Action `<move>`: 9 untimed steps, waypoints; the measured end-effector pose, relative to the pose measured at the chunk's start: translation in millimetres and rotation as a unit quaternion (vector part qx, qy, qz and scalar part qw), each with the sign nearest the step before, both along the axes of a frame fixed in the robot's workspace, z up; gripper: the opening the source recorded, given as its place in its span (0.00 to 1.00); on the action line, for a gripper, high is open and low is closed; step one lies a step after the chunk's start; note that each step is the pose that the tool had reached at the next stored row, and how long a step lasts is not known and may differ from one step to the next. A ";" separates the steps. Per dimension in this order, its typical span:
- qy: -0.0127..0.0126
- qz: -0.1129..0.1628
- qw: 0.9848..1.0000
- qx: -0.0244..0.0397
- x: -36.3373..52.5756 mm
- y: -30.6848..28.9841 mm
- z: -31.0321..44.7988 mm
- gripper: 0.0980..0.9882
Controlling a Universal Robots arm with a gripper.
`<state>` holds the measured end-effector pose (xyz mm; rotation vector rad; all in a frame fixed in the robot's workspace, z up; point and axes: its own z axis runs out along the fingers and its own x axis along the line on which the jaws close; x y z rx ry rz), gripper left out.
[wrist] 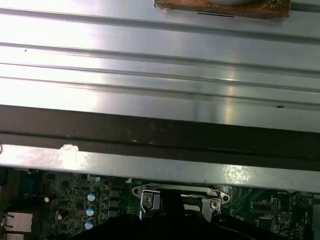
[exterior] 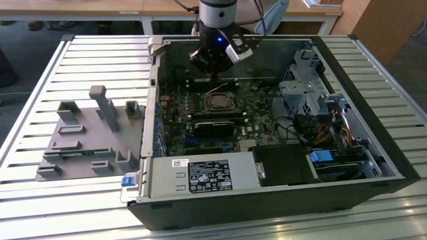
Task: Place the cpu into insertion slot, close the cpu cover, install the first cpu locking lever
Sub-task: 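Install the first cpu locking lever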
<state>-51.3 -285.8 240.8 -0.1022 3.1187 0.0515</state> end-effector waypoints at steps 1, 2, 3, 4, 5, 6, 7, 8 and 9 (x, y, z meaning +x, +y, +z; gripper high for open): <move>0.000 0.000 1.000 0.000 0.1 0.2 -1.3 0.01; 0.000 0.000 1.000 0.000 0.4 0.7 -2.6 0.01; 0.000 0.000 1.000 0.000 1.0 1.7 -3.9 0.01; 0.000 0.000 1.000 0.000 2.1 2.4 -5.7 0.01; 0.000 -0.002 1.000 0.001 3.0 2.6 -7.4 0.01; 0.000 -0.004 1.000 0.001 3.7 2.7 -8.7 0.01; 0.000 -0.006 1.000 0.002 4.4 2.8 -9.7 0.01; 0.000 -0.008 1.000 0.002 5.0 3.0 -10.5 0.01; 0.000 -0.009 1.000 0.002 5.1 3.4 -10.9 0.01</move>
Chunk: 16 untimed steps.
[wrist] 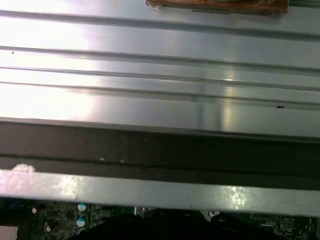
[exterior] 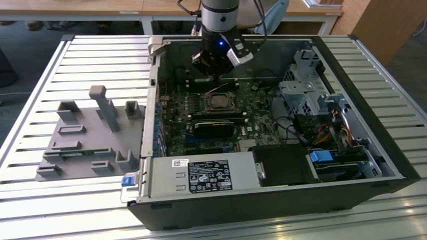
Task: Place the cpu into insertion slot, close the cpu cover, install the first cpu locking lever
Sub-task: 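Install the first cpu locking lever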
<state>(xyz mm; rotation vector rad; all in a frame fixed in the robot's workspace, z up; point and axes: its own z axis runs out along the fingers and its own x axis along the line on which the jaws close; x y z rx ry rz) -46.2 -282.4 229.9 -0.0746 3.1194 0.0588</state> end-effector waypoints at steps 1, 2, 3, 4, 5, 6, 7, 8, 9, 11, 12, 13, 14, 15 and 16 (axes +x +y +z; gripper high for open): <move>0.000 0.000 1.000 0.000 0.3 0.6 -0.2 0.01; 0.000 0.000 1.000 0.000 0.9 1.2 -0.4 0.01; 0.000 0.000 1.000 0.000 1.6 1.8 -0.6 0.01; 0.000 0.000 1.000 0.000 2.4 2.3 -0.8 0.01; 0.000 -0.001 1.000 0.000 3.2 2.7 -1.2 0.01; 0.000 -0.003 1.000 0.000 4.0 2.8 -1.6 0.01; 0.000 -0.006 1.000 0.000 4.5 2.9 -2.1 0.01; 0.000 -0.010 1.000 0.000 5.0 3.1 -2.6 0.01; 0.000 -0.013 1.000 0.000 5.5 3.3 -3.1 0.01; 0.000 -0.017 1.000 0.000 7.0 3.7 -4.0 0.01; 0.000 -0.017 1.000 0.000 7.8 3.8 -4.2 0.01; 0.000 -0.017 1.000 0.000 8.5 4.0 -4.3 0.01; 0.000 -0.017 1.000 0.000 9.1 4.1 -4.4 0.01; 0.000 -0.017 1.000 0.000 9.7 4.3 -4.5 0.01; 0.000 -0.017 1.000 0.000 10.3 4.4 -4.6 0.01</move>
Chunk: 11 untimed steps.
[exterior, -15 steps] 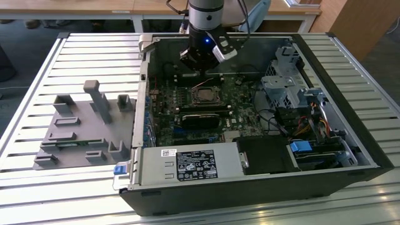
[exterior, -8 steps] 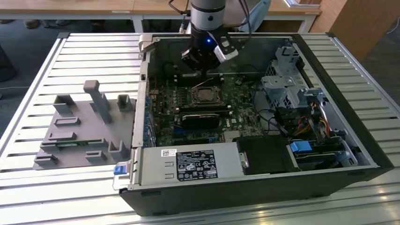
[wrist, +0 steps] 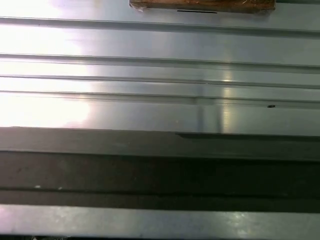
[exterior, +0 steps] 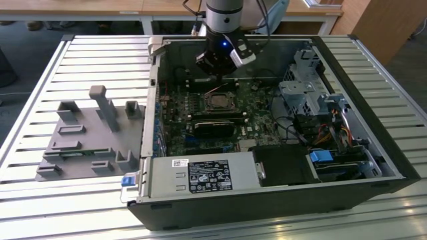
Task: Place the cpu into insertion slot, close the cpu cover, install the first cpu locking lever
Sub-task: 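Install the first cpu locking lever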
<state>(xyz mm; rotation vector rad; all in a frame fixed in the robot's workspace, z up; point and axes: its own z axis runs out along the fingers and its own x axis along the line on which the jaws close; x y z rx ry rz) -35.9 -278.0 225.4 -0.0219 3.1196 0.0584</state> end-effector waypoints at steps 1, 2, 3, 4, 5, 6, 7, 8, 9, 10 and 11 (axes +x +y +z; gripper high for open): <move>0.000 0.000 1.000 0.000 0.6 0.2 0.0 0.01; 0.000 0.000 1.000 0.000 1.3 0.4 -0.1 0.01; 0.000 0.000 1.000 0.000 2.0 0.5 -0.1 0.01; 0.000 0.000 1.000 0.000 2.6 0.7 -0.2 0.01; 0.000 0.000 1.000 0.000 3.2 1.0 -0.4 0.01; 0.000 0.000 1.000 0.000 3.6 1.1 -0.7 0.01; 0.000 0.000 1.000 0.000 3.9 1.2 -1.1 0.01; 0.000 0.000 1.000 0.000 4.4 1.2 -1.6 0.01; 0.000 0.000 1.000 0.000 4.8 1.2 -2.2 0.01; 0.000 0.000 1.000 0.000 5.2 1.2 -2.8 0.01; 0.000 0.000 1.000 0.000 5.9 1.2 -3.3 0.01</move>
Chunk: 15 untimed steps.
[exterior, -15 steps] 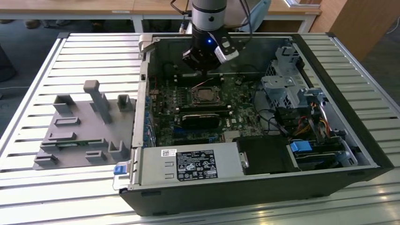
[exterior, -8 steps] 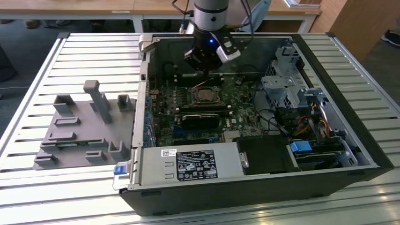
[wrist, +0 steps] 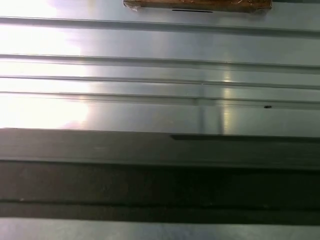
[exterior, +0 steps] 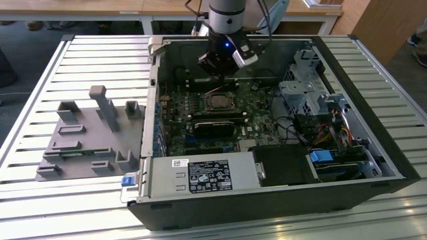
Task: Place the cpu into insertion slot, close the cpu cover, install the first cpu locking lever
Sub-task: 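Install the first cpu locking lever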
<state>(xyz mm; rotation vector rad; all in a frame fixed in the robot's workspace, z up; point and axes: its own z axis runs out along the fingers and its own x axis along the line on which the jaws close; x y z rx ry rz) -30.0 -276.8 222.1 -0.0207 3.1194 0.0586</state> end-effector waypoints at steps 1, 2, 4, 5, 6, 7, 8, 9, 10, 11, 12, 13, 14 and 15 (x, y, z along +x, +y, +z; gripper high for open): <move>0.000 0.000 1.000 0.000 0.6 0.0 -0.5 0.01; 0.000 -0.001 1.000 0.000 1.1 0.0 -1.0 0.01; 0.000 -0.002 1.000 0.000 1.6 0.0 -2.2 0.01; 0.000 -0.003 1.000 0.000 1.7 0.0 -2.8 0.01; 0.000 -0.003 1.000 0.000 2.0 0.0 -3.5 0.01; 0.000 -0.004 1.000 0.000 2.2 0.0 -4.2 0.01; 0.000 -0.004 1.000 0.000 2.7 0.0 -5.0 0.01; 0.000 -0.004 1.000 0.000 3.1 0.0 -5.7 0.01; 0.000 -0.004 1.000 0.000 3.5 0.0 -6.4 0.01; 0.000 -0.005 1.000 0.000 4.0 0.0 -7.2 0.01; 0.000 -0.005 1.000 0.000 4.4 0.0 -7.9 0.01; 0.000 -0.005 1.000 0.000 4.6 0.0 -8.7 0.01; 0.000 -0.005 1.000 0.000 4.8 0.0 -9.4 0.01; 0.000 -0.005 1.000 0.000 5.1 0.0 -10.2 0.01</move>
